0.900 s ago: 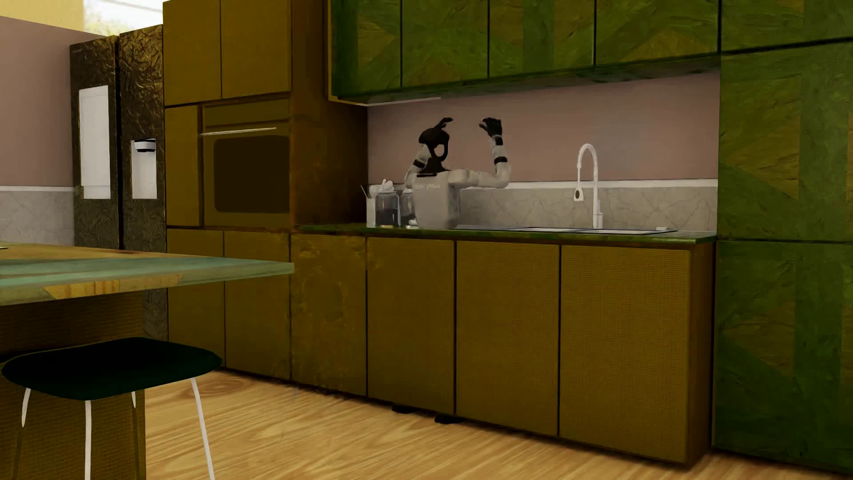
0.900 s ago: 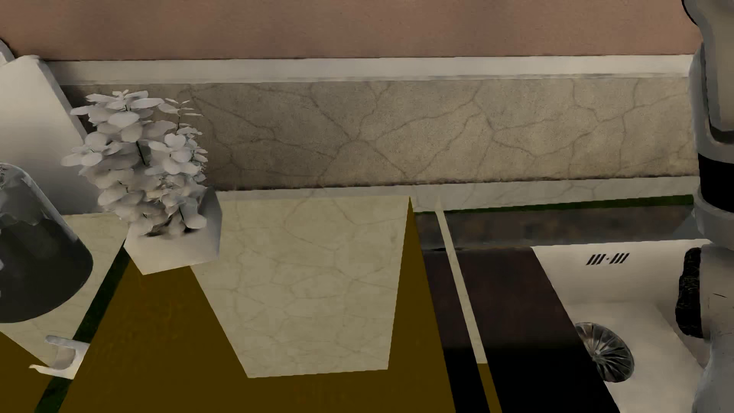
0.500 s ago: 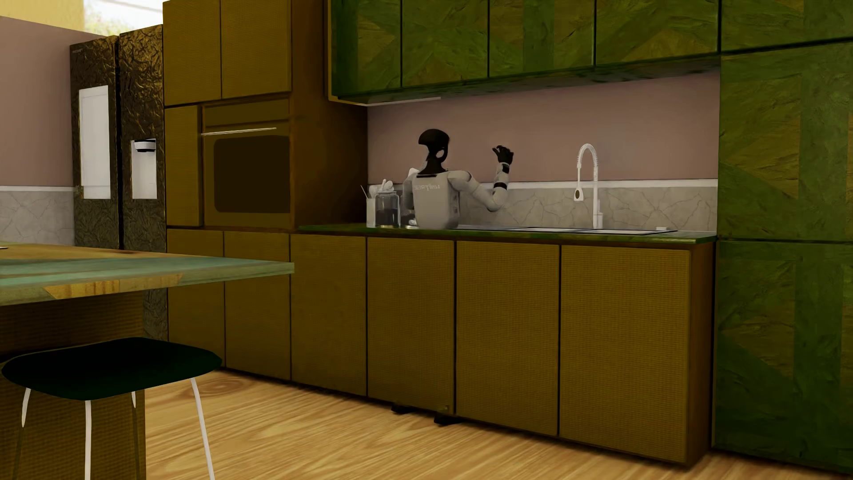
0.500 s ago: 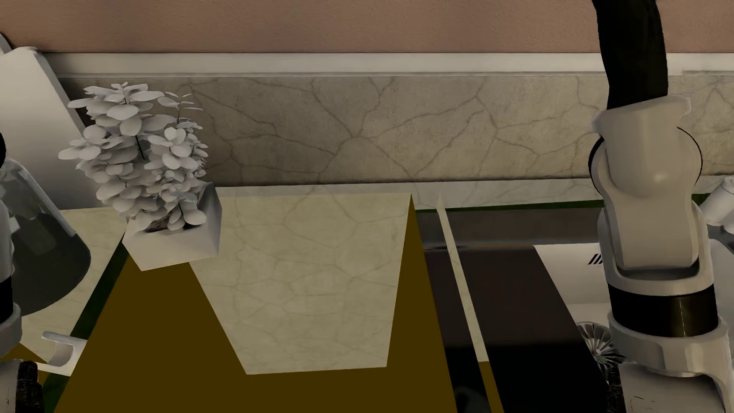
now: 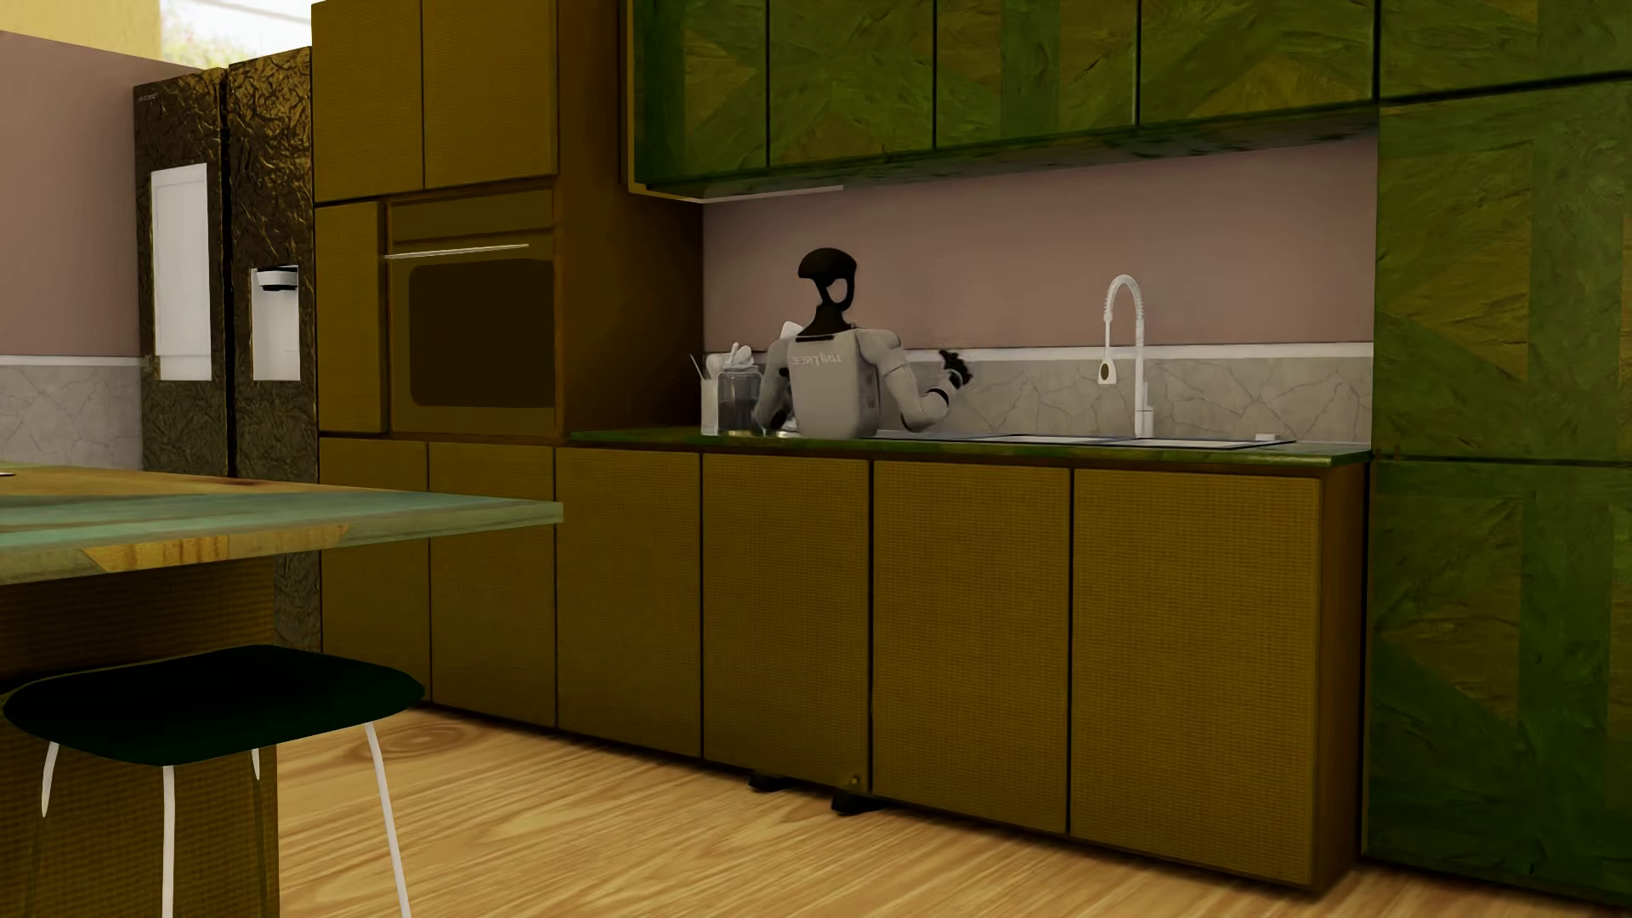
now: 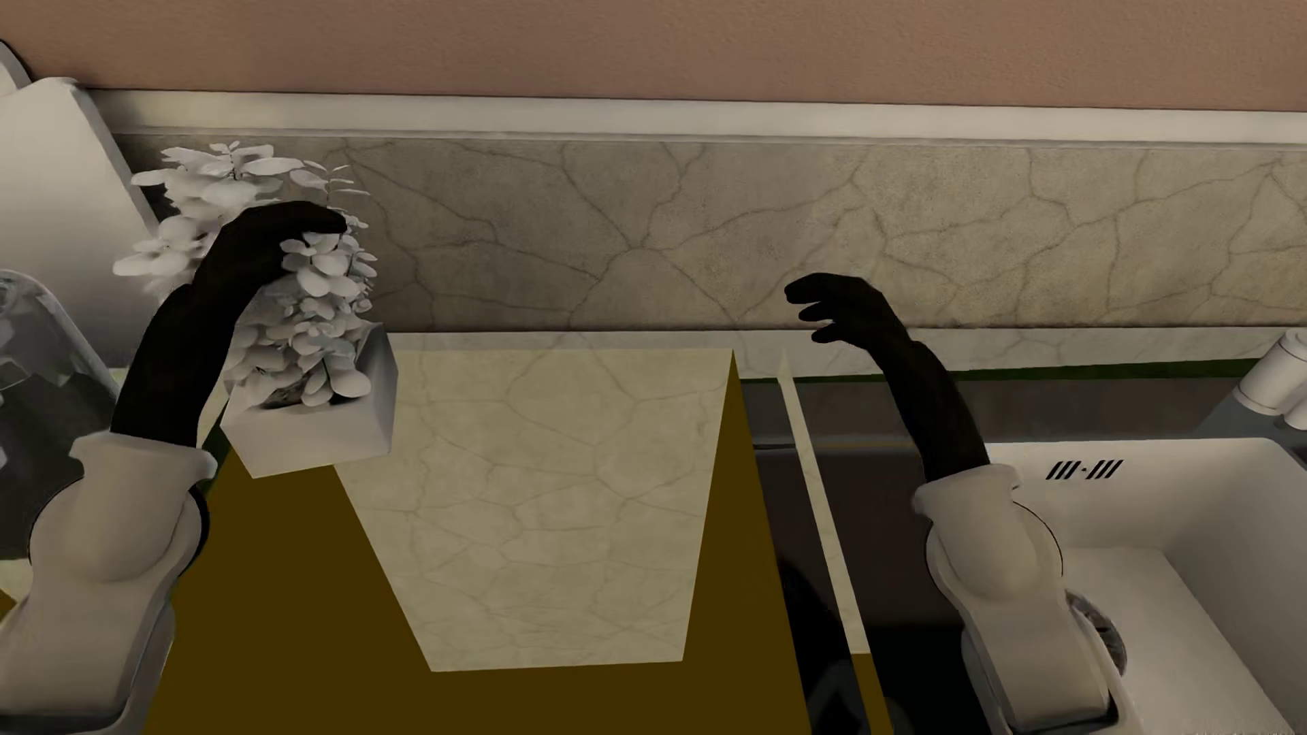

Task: Don't move

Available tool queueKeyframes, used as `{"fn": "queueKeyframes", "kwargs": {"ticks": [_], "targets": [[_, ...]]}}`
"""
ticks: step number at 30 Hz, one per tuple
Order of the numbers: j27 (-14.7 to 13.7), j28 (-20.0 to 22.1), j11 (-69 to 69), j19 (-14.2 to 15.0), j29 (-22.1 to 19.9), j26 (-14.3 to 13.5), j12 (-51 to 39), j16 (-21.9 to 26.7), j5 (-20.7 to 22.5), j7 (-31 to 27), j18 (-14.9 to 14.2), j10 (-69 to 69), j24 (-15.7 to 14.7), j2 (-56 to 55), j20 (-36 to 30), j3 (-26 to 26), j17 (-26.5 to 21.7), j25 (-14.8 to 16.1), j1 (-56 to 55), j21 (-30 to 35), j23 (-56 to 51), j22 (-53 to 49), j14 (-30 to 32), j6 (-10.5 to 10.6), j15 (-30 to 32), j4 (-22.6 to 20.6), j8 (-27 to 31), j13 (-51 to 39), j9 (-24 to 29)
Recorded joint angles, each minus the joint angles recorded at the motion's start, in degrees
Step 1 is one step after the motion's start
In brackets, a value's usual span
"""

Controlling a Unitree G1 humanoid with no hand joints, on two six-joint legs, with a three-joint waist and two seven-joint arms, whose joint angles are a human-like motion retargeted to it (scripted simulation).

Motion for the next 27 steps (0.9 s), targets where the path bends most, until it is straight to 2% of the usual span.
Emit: {"fn": "queueKeyframes", "kwargs": {"ticks": [3,8,13,17,22,27], "targets": [[0.00,0.00,-0.07,0.00,0.00,0.00,2.47,0.06,-0.05,0.00,0.00,0.01,0.00,-0.27,-4.16,0.01,0.89,0.00,-0.29,1.34,4.18,0.43,-0.21,0.14,0.40,0.05,0.00,2.92,0.05],[0.00,0.00,-0.19,0.00,0.00,0.00,3.71,2.24,-0.19,0.00,0.00,-0.23,0.00,0.10,-13.35,0.37,1.16,0.00,0.36,2.38,15.13,8.13,-0.24,0.90,0.91,0.10,0.00,3.28,0.81],[0.00,0.00,0.08,0.00,0.00,0.00,4.75,0.85,-0.35,0.00,0.00,-0.21,0.00,0.23,-18.99,-0.05,0.92,0.00,0.49,4.49,21.56,14.91,-0.33,2.23,0.81,-0.03,0.00,3.56,1.52],[0.00,0.00,0.00,0.00,0.00,0.00,4.78,-0.63,-0.46,0.00,0.00,-0.28,0.00,0.28,-21.89,-0.53,0.72,0.00,0.54,10.89,26.31,18.91,-0.17,1.85,0.75,-0.09,0.00,3.52,1.88],[0.00,0.00,-0.08,0.00,0.00,0.00,3.71,-3.11,-0.70,0.00,0.00,0.26,0.00,-0.09,-21.84,-1.37,0.84,0.00,-0.51,16.63,36.98,27.69,0.21,0.66,1.34,-0.25,0.00,3.00,2.17],[0.00,0.00,0.48,0.00,0.00,0.00,1.63,-4.18,-0.73,0.00,0.00,-0.22,0.00,-0.45,-29.07,-1.03,2.18,0.00,-0.05,23.36,44.50,39.01,-0.06,0.47,0.77,-0.26,0.00,-0.02,2.89]]}}
